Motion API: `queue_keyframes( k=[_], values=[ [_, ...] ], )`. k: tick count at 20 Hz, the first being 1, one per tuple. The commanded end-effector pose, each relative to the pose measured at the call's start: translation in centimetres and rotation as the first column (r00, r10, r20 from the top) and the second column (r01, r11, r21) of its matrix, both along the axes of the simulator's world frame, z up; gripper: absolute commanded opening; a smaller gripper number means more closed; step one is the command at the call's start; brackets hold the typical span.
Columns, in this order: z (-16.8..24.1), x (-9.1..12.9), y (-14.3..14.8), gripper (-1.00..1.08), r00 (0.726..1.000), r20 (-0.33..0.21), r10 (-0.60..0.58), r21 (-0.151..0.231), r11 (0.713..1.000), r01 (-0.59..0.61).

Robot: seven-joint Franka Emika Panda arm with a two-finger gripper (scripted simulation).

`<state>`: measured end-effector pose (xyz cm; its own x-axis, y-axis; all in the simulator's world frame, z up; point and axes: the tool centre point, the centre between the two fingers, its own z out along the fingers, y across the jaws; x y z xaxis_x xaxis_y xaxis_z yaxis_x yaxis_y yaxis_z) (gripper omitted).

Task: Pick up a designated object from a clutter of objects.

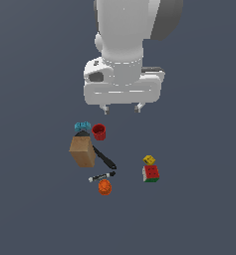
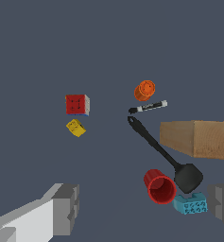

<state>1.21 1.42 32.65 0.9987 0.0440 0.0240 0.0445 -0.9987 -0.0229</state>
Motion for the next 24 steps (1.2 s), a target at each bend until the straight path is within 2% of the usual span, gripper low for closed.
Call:
queue_keyframes(
  k=[1, 10, 17, 24],
  values=[
    [0.0, 0.0, 0.0, 1.00, 1.000, 0.000, 0.000, 0.000, 1.000, 0.000],
    [-0.2, 0.5, 3.1, 1.00, 0.997, 0.012, 0.073, 0.003, 0.997, -0.073],
    [-0.6, 0.9, 2.8, 1.00, 0.997, 0.011, 0.074, 0.002, 0.997, -0.074],
    [-2.4, 3.0, 2.1, 1.00, 0.996, 0.009, 0.092, 0.000, 0.996, -0.092]
  ],
)
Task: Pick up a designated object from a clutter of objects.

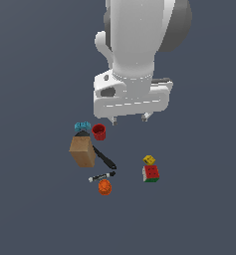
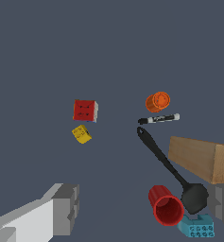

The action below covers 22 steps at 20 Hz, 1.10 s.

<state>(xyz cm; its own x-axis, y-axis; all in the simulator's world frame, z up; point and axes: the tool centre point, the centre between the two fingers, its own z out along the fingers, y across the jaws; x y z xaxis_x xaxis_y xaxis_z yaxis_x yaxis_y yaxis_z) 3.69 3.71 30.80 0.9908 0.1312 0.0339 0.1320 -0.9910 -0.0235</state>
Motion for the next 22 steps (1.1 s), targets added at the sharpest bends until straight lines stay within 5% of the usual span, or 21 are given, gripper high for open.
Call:
queue_keyframes(
  k=[1, 22],
  values=[
    [-0.9, 0.9, -0.4, 1.00, 1.000, -0.002, 0.008, -0.001, 1.000, -0.008],
    [-16.4, 10.8, -6.9, 1.00, 0.992, -0.022, 0.121, -0.021, 0.992, -0.122]
  ],
)
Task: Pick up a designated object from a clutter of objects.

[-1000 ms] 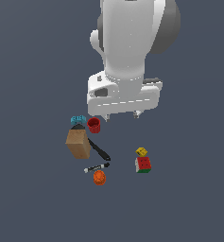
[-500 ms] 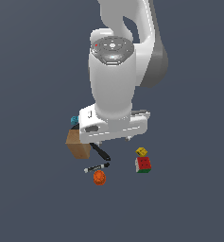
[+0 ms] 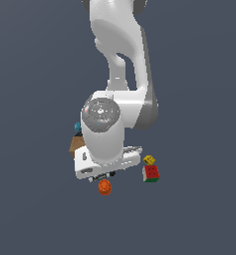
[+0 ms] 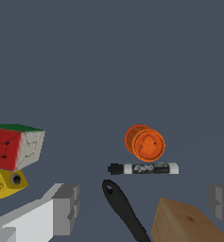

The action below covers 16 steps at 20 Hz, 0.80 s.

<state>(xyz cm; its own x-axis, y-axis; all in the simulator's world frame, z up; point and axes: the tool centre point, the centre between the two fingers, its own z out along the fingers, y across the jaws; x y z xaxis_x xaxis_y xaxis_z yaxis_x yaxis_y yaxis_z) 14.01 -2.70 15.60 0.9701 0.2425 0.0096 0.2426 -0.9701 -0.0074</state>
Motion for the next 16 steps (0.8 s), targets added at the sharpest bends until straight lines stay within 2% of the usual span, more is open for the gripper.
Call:
queue_keyframes(
  k=[1, 9, 16],
  values=[
    [-1.9, 0.7, -0.7, 1.00, 1.000, -0.001, 0.013, -0.003, 1.000, -0.013],
    [-5.9, 1.9, -2.3, 1.00, 0.999, -0.006, 0.039, -0.008, 0.999, -0.039],
    [-6.7, 2.0, -2.6, 1.00, 0.999, -0.009, 0.044, -0.009, 0.999, -0.044]
  ],
)
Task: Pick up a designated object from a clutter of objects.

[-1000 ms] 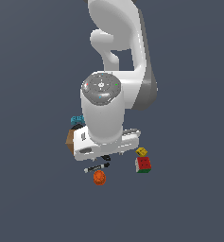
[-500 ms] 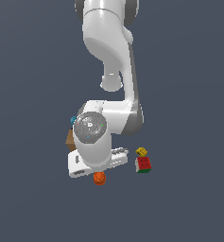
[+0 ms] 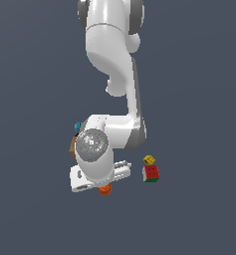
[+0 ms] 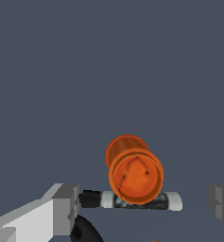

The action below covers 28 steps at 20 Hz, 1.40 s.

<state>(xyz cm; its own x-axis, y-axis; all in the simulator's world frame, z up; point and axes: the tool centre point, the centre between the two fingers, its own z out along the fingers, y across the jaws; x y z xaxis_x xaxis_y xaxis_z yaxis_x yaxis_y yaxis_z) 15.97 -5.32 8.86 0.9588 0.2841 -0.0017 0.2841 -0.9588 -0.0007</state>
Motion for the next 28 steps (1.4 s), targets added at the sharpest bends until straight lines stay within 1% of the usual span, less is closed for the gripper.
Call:
queue_keyframes(
  k=[1, 5, 12, 18, 19, 28],
  values=[
    [0.0, 0.0, 0.0, 1.00, 1.000, 0.001, 0.000, 0.000, 1.000, 0.000],
    [-1.0, 0.0, 0.0, 1.00, 1.000, 0.001, 0.000, 0.000, 1.000, 0.000],
    [-4.6, -0.1, 0.0, 1.00, 1.000, 0.002, 0.002, 0.000, 1.000, -0.002],
    [-5.1, 0.1, 0.0, 1.00, 1.000, 0.002, 0.002, 0.000, 1.000, -0.002],
    [-5.1, 0.1, 0.0, -1.00, 1.000, 0.002, 0.002, 0.000, 1.000, -0.002],
    [-5.1, 0.1, 0.0, -1.00, 1.000, 0.002, 0.002, 0.000, 1.000, -0.002]
  ],
)
